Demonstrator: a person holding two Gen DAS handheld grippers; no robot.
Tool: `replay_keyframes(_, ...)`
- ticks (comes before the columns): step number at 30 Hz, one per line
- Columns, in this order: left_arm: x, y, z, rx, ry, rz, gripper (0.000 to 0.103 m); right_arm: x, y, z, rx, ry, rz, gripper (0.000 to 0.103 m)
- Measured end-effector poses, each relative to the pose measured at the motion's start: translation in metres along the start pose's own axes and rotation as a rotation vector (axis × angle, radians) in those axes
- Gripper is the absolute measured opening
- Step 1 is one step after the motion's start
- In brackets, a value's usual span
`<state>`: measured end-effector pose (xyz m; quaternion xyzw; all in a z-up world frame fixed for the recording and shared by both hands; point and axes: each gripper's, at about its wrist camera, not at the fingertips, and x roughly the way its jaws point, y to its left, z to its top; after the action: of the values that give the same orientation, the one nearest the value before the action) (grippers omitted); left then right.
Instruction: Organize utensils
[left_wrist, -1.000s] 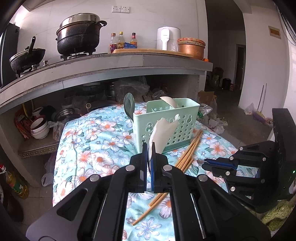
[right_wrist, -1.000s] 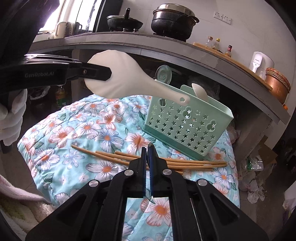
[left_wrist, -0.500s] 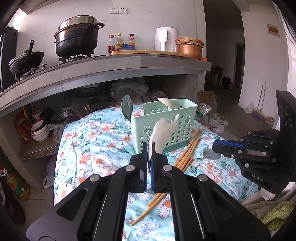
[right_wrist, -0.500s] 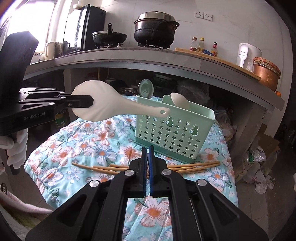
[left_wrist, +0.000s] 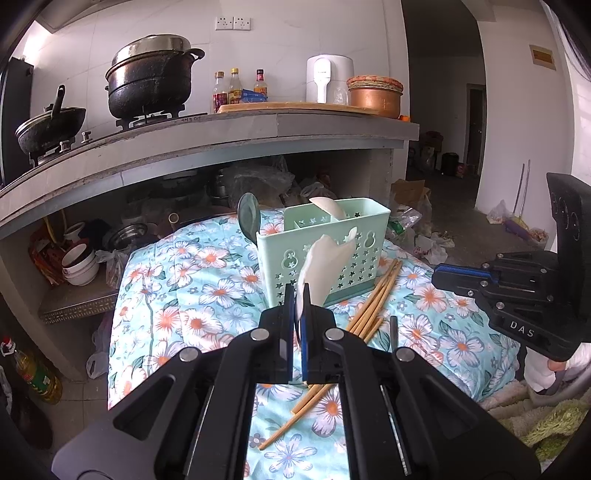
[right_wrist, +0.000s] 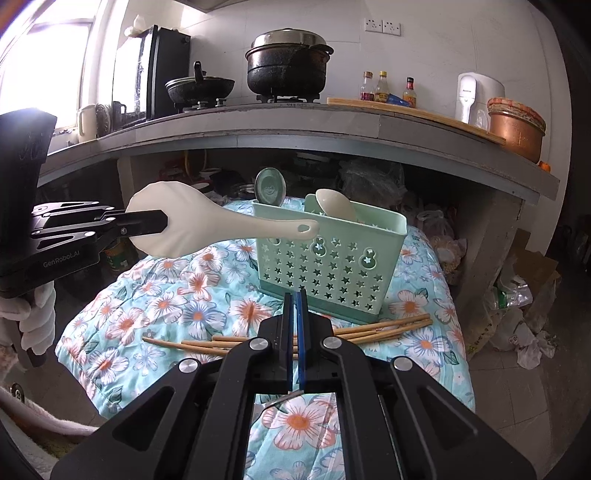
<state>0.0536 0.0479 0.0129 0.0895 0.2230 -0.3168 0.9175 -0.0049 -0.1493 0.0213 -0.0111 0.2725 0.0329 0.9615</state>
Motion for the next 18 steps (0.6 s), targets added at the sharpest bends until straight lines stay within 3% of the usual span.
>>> replay_keyframes(4,0.001,0.000,-0.001,-0.003,0.006,0.005,0.002,0.005,-0.034,-0.011,0.083,0.059,0.039,0.005)
replay_keyframes(6,0.002,0.002,-0.002,-0.007,0.009,0.007,0.002,0.012,-0.041,-0.021,0.064,0.114,0.052,0.012)
replay_keyframes(7,0.003,0.002,-0.003,-0.010,0.011,0.008,0.002,0.016,-0.041,-0.026,0.039,0.135,0.045,0.025)
replay_keyframes(8,0.003,0.004,-0.004,-0.014,0.012,0.009,0.002,0.019,-0.038,-0.033,0.005,0.153,0.042,0.033)
replay_keyframes(15,0.006,0.011,-0.011,-0.031,0.024,0.015,0.002,0.031,0.014,-0.074,-0.282,0.295,0.166,0.041)
replay_keyframes(18,0.007,0.014,-0.012,-0.037,0.026,0.016,0.002,0.034,0.036,-0.089,-0.456,0.317,0.157,0.045)
